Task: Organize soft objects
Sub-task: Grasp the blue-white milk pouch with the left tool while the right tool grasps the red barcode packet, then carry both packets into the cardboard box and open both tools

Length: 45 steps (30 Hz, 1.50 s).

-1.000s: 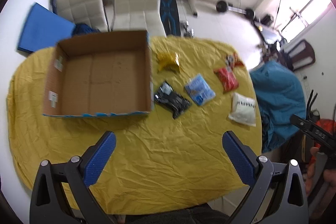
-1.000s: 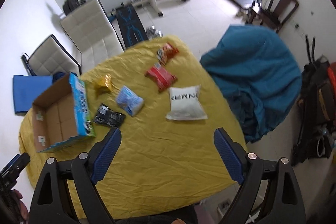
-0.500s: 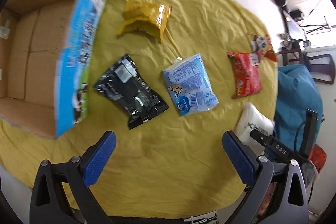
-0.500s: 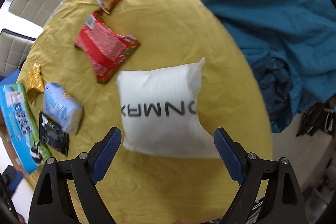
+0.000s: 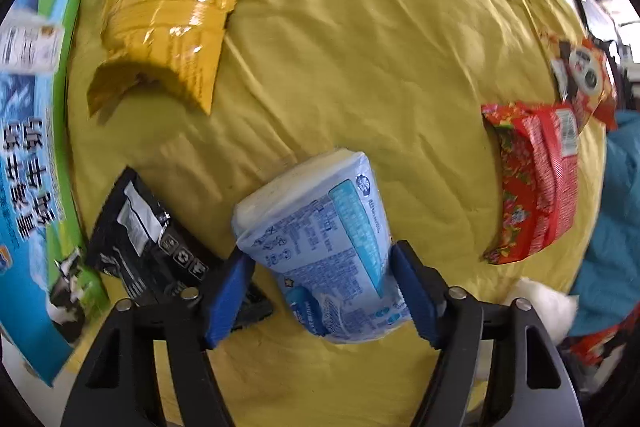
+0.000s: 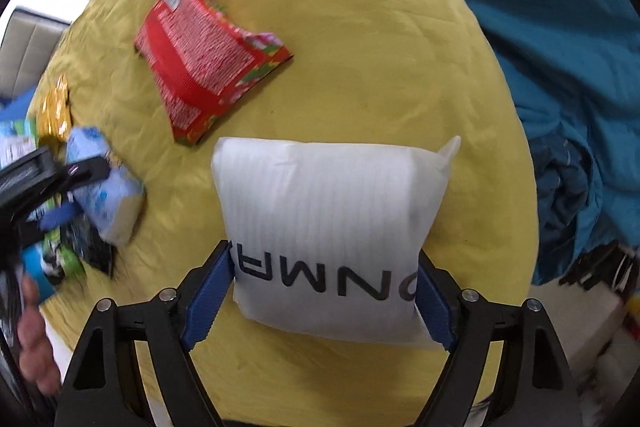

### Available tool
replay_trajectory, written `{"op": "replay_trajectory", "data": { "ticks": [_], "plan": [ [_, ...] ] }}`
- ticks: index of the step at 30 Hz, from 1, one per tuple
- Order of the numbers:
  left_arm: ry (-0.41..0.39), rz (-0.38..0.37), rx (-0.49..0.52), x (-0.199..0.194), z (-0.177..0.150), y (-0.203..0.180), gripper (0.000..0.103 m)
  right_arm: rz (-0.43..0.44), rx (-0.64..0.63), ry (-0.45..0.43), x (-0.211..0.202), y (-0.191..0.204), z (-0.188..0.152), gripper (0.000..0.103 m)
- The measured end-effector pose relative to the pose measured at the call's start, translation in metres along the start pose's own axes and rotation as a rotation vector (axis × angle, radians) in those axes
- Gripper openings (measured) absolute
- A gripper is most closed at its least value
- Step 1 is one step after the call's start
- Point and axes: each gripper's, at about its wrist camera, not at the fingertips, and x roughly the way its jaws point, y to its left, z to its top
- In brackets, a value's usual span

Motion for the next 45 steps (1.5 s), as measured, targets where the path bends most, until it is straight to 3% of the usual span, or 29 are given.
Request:
{"op": "replay_trajectory", "data": {
  "ticks": [3,7,10,13,15,17,19,25,30,36,45],
  "plan": [
    [-0.043,0.068,0.093,-0.006,-0.003,-0.014,0.061,-0.029,-0.066,-0.01,-0.017,0.003,0.001,0.086],
    [-0.075,0.102,0.155,-0.015,0.006,-0.024,0.058,-0.052,-0.136,-0.107,-0.054,0.015,0.015,0.089],
    [-0.087,0.12,0.177,-0.015,0.016,-0.025,0.058,-0.041,-0.169,-0.119,-0.055,0.034,0.048,0.089],
    [-0.053,0.081,0.163,-0.013,0.023,-0.016,0.06,-0.002,-0.179,-0.107,-0.04,0.046,0.084,0.089],
    [-0.031,0.02,0.11,-0.009,0.028,-0.006,0.061,0.039,-0.172,-0.066,-0.026,0.055,0.105,0.084],
    [-0.02,-0.04,0.04,-0.011,0.03,0.012,0.061,0.032,-0.163,-0.048,-0.013,0.06,0.121,0.065],
    [-0.03,-0.054,0.023,-0.013,0.027,0.019,0.06,0.044,-0.147,-0.024,0.001,0.062,0.127,0.06],
    [-0.067,-0.036,0.029,-0.029,0.013,0.025,0.047,0.007,-0.154,-0.045,0.003,0.065,0.119,0.048],
    [-0.073,-0.049,0.056,-0.058,-0.003,0.027,0.045,0.017,-0.138,-0.067,-0.006,0.064,0.111,0.046],
    [-0.132,-0.068,0.078,-0.105,-0.019,0.037,0.045,0.061,-0.132,-0.113,-0.032,0.067,0.086,0.045],
    [-0.248,-0.23,0.101,-0.204,-0.056,0.092,0.045,0.136,-0.192,-0.227,-0.115,0.097,0.043,0.045]
  ]
}}
